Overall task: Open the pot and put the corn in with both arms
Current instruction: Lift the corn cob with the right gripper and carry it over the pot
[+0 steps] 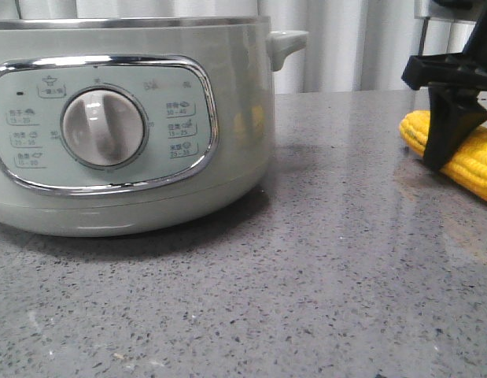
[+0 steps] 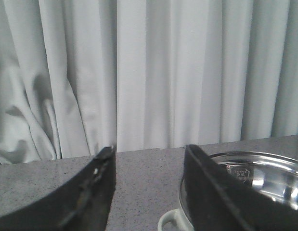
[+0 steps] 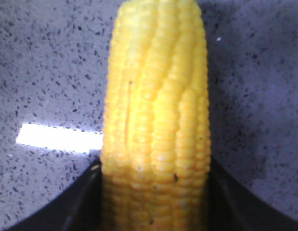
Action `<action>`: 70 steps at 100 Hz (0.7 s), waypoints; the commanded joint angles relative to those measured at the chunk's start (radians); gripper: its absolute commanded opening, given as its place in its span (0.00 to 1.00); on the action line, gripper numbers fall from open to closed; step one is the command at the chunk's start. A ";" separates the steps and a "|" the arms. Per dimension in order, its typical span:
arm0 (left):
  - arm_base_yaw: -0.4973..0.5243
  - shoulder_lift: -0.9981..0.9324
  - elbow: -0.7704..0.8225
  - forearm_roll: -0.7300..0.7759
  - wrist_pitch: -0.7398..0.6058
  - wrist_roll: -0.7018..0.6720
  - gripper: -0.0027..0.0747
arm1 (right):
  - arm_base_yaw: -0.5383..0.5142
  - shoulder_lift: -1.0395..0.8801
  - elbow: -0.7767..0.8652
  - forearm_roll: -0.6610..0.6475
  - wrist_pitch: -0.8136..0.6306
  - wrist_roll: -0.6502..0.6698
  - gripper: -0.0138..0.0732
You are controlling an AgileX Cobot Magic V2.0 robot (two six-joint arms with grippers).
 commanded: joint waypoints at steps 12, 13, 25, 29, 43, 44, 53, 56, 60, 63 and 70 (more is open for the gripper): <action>-0.011 0.006 -0.029 -0.010 -0.064 -0.008 0.37 | -0.006 -0.135 -0.050 0.025 -0.061 -0.002 0.33; -0.011 0.006 -0.029 -0.010 -0.064 -0.008 0.37 | -0.006 -0.144 -0.052 0.025 -0.061 -0.002 0.33; -0.014 0.006 -0.029 -0.014 -0.064 -0.008 0.37 | -0.006 -0.224 -0.122 0.059 -0.076 -0.003 0.33; -0.014 0.006 -0.029 -0.022 -0.064 -0.008 0.37 | -0.006 -0.247 -0.159 0.084 -0.076 -0.003 0.33; -0.014 0.006 -0.029 -0.035 -0.064 -0.008 0.37 | 0.025 -0.278 -0.306 0.236 -0.061 -0.092 0.33; -0.014 0.006 -0.029 -0.035 -0.064 -0.008 0.37 | 0.028 -0.278 -0.321 0.253 -0.060 -0.103 0.33; -0.014 0.006 -0.029 -0.035 -0.064 -0.008 0.37 | 0.084 -0.272 -0.400 0.319 -0.054 -0.135 0.33; -0.014 0.006 -0.029 -0.035 -0.064 -0.008 0.37 | 0.107 -0.265 -0.427 0.327 -0.054 -0.143 0.33; -0.015 0.006 -0.029 -0.035 -0.064 -0.008 0.37 | 0.143 -0.254 -0.450 0.335 -0.058 -0.145 0.33; -0.019 0.006 -0.029 -0.035 -0.064 -0.008 0.37 | 0.168 -0.247 -0.470 0.341 -0.060 -0.145 0.33; -0.028 0.006 -0.029 -0.035 -0.064 -0.008 0.37 | 0.233 -0.222 -0.499 0.343 -0.074 -0.145 0.33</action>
